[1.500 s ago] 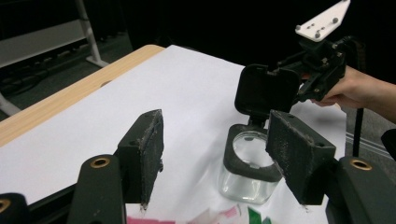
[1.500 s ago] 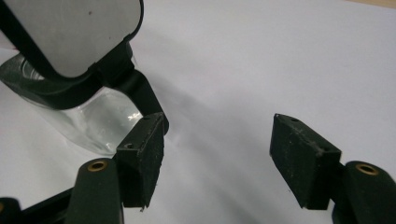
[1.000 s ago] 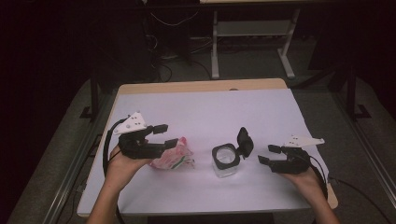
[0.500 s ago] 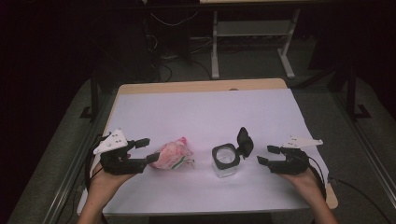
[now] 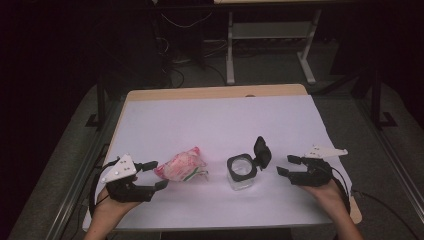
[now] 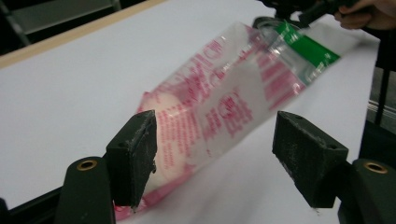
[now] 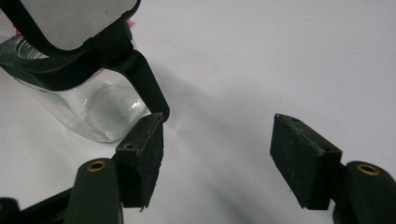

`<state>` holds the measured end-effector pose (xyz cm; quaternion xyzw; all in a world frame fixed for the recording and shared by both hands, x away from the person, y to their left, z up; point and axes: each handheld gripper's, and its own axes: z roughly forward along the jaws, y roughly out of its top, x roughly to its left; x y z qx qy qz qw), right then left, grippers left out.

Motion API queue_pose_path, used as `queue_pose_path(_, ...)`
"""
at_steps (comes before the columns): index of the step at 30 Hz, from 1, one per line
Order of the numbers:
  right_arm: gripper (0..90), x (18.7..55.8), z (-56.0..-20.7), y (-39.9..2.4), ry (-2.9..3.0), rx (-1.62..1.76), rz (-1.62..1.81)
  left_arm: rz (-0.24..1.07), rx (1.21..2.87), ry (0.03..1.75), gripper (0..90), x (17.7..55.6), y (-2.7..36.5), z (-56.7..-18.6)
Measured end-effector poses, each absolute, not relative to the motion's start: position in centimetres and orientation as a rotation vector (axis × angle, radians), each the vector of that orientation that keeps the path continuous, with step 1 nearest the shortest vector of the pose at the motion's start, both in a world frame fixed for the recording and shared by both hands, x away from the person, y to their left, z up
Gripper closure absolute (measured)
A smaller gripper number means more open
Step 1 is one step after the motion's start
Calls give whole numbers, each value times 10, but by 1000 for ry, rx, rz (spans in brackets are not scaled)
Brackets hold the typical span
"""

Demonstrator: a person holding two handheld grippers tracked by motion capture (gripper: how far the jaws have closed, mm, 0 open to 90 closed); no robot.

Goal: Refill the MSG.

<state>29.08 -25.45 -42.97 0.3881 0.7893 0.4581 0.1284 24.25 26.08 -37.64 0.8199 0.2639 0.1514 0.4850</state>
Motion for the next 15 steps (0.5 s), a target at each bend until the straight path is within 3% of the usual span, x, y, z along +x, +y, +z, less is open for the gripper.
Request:
queue_pose_path(8,344,293,-432,-256,2305,1126,1329,334,2039,617,289,248,250,-395)
queue_pose_path(15,344,294,-434,-253,2323,1119,1315,366,1990,701,184,257,251,-409)
